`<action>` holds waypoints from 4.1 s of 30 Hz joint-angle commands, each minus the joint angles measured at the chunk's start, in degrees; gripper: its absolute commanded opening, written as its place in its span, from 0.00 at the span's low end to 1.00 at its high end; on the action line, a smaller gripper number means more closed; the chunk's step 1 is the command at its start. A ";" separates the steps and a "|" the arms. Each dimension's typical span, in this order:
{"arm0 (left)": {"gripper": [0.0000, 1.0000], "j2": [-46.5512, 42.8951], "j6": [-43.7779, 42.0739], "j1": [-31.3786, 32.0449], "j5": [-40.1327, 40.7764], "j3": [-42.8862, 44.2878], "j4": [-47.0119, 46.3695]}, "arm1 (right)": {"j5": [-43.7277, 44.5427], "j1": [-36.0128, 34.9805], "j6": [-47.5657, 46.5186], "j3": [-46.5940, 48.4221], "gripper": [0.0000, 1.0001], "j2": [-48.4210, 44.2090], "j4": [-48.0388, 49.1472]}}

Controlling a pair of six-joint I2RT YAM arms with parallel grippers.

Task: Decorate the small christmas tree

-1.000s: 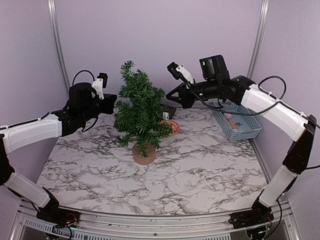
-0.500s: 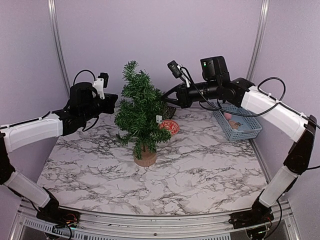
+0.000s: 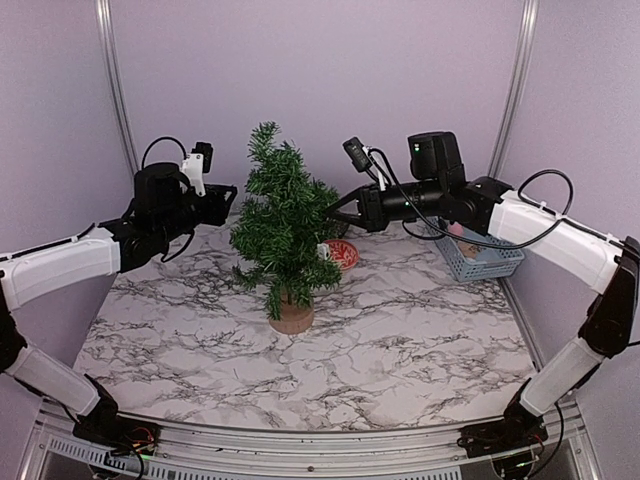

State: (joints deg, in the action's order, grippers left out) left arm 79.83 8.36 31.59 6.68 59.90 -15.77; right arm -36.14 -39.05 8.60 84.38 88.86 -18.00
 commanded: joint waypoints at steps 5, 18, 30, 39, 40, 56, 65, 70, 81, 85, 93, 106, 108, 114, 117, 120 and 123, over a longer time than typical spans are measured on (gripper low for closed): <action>0.30 -5.70 -0.89 -0.31 1.92 -1.92 0.63 | -1.36 0.72 1.29 -1.74 0.00 -1.41 3.11; 0.30 -4.71 -0.76 -0.31 1.46 -1.72 0.65 | -3.14 0.83 2.48 -5.71 0.05 -0.94 5.62; 0.26 -4.15 -0.81 -0.31 1.50 -1.89 0.65 | -0.08 1.16 0.71 -7.81 0.15 -0.19 5.22; 0.49 -6.42 -0.93 -0.31 2.01 -3.17 0.73 | 2.77 1.79 -1.44 -9.62 0.23 -4.06 5.59; 0.52 -6.86 -0.82 -0.31 2.17 -3.53 0.85 | 2.78 2.16 -1.48 -9.94 0.24 -4.74 5.87; 0.68 -13.24 3.86 -2.30 -2.72 -10.35 2.24 | 1.87 5.07 -0.17 -17.18 0.40 -10.36 10.62; 0.67 -14.82 8.02 -3.91 -4.27 -18.62 -0.72 | 2.32 5.15 7.68 -31.69 0.49 -15.19 20.67; 0.65 -15.76 10.50 -3.91 -3.95 -25.21 -3.57 | 2.92 5.12 13.25 -41.32 0.49 -15.37 28.50; 0.52 -13.08 15.92 -3.46 -12.86 -34.65 -10.46 | 0.76 4.33 20.28 -46.88 0.46 -2.16 44.81; 0.50 -9.10 16.10 -0.70 -14.43 -34.76 -12.83 | 0.84 2.68 20.72 -45.04 0.44 3.28 47.41; 0.43 1.47 19.51 2.42 -16.28 -33.16 -22.10 | 0.52 2.35 21.89 -40.14 0.40 12.05 51.18; 0.29 15.76 21.87 6.40 -18.10 -28.29 -30.64 | -2.00 1.56 25.35 -32.88 0.31 25.22 57.81; 0.27 17.56 22.62 6.62 -18.44 -27.86 -32.11 | -2.00 1.36 25.53 -31.63 0.30 26.42 57.90; 0.22 21.78 23.71 7.55 -18.81 -26.00 -35.00 | -1.62 1.35 26.29 -29.18 0.25 29.49 58.52; 0.20 23.16 23.95 7.77 -18.85 -24.84 -35.78 | -1.56 1.36 26.16 -28.13 0.23 30.61 58.33; 0.18 24.30 23.99 7.77 -18.83 -23.79 -36.06 | -1.49 1.73 26.16 -27.25 0.21 31.61 58.18; 0.17 24.99 23.99 7.78 -18.76 -23.05 -36.17 | -1.26 2.65 26.08 -26.61 0.20 31.99 58.17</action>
State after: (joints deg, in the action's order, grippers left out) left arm 103.61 32.23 38.94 -11.18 34.89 -48.84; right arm -37.60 -37.19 34.54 55.48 119.33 39.03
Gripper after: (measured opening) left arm 0.179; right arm 0.207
